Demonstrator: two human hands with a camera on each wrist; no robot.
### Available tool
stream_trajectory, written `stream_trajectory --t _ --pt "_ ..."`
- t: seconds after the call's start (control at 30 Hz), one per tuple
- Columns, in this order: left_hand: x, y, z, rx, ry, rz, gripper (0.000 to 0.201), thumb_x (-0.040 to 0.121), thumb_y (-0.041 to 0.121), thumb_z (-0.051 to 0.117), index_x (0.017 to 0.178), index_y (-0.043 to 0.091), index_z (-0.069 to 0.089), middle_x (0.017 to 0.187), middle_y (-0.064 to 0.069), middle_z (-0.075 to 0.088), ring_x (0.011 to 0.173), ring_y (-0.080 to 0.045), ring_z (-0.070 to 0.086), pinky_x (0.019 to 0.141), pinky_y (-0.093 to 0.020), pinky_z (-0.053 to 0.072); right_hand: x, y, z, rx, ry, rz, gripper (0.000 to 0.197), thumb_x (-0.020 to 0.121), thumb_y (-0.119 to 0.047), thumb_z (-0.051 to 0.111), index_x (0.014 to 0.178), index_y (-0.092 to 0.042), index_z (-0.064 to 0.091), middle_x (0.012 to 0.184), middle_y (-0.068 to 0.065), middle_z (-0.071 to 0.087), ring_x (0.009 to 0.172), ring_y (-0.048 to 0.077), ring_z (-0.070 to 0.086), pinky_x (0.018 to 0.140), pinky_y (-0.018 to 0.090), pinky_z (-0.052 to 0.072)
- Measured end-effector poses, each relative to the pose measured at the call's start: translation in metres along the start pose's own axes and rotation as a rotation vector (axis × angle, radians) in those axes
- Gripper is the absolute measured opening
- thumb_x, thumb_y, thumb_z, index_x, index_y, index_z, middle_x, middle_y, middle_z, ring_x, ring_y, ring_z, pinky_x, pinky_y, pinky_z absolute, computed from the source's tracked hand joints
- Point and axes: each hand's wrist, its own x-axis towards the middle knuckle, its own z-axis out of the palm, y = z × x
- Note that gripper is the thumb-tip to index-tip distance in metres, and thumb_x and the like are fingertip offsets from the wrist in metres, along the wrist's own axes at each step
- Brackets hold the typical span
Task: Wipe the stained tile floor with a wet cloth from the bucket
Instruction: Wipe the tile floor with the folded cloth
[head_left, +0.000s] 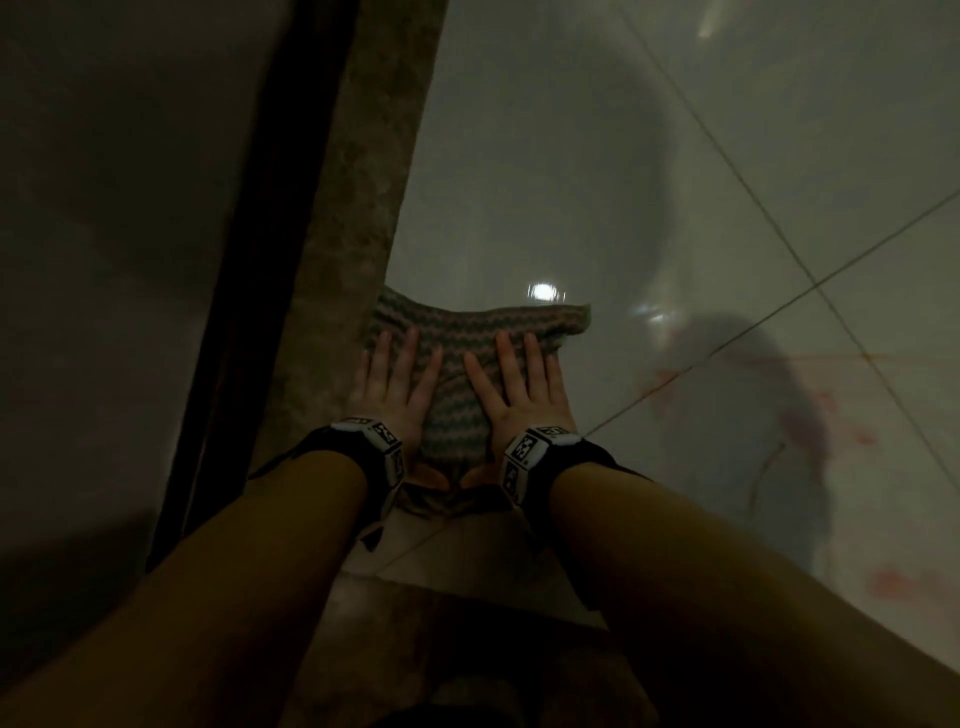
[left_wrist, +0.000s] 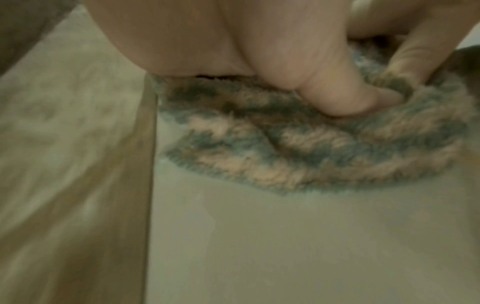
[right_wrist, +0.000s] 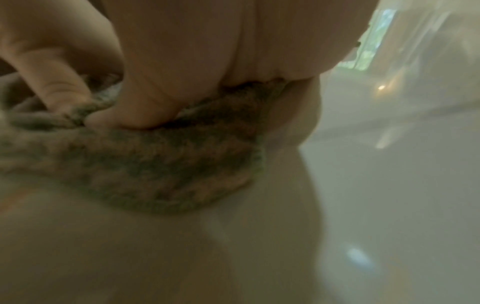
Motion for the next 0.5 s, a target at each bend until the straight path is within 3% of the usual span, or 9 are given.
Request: stream_trajectory --t 0.07,0.2,0.4,0.5 --pt "-0.01 0.004 0.014 -0.008 -0.012 -0.002 0.142 0.056 0.078 0.067 0.125 0.016 -0.041 0.136 -0.006 -0.047 0.141 -0.045 -0.028 0.115 -0.056 -0.015 -0.012 -0.007 0.013 -0.017 -0.007 -0.004 0.13 0.059 -0.079 0.06 0.146 -0.03 -0.025 0.154 0.011 -0.032 0.141 0.037 -0.028 0.104 0.046 -0.027" --pt "-0.03 0.012 0.04 0.007 -0.032 -0.019 0.139 0.059 0.08 0.062 0.124 0.017 -0.043 0.131 -0.006 -0.05 0.141 -0.043 -0.03 0.115 -0.055 -0.015 -0.033 -0.019 0.038 -0.025 -0.023 -0.018 0.131 0.059 -0.078 0.061 0.146 -0.03 -0.024 0.154 0.011 -0.032 0.141 0.038 -0.028 0.108 0.049 -0.024" --pt "-0.049 0.02 0.063 0.048 -0.049 -0.044 0.137 0.061 0.083 0.056 0.125 0.013 -0.043 0.15 -0.016 -0.04 0.141 -0.044 -0.028 0.116 -0.055 -0.014 -0.057 -0.031 0.063 -0.006 -0.027 -0.028 0.129 0.061 -0.078 0.06 0.146 -0.03 -0.025 0.154 0.009 -0.032 0.141 0.036 -0.029 0.104 0.046 -0.027" --pt "-0.052 0.02 0.07 0.019 0.001 -0.039 0.14 0.059 0.083 0.058 0.128 0.013 -0.042 0.136 -0.008 -0.047 0.142 -0.044 -0.027 0.11 -0.053 -0.027 -0.062 -0.032 0.067 0.0 -0.034 -0.034 0.128 0.062 -0.077 0.06 0.146 -0.03 -0.024 0.154 0.009 -0.032 0.142 0.036 -0.028 0.108 0.047 -0.024"
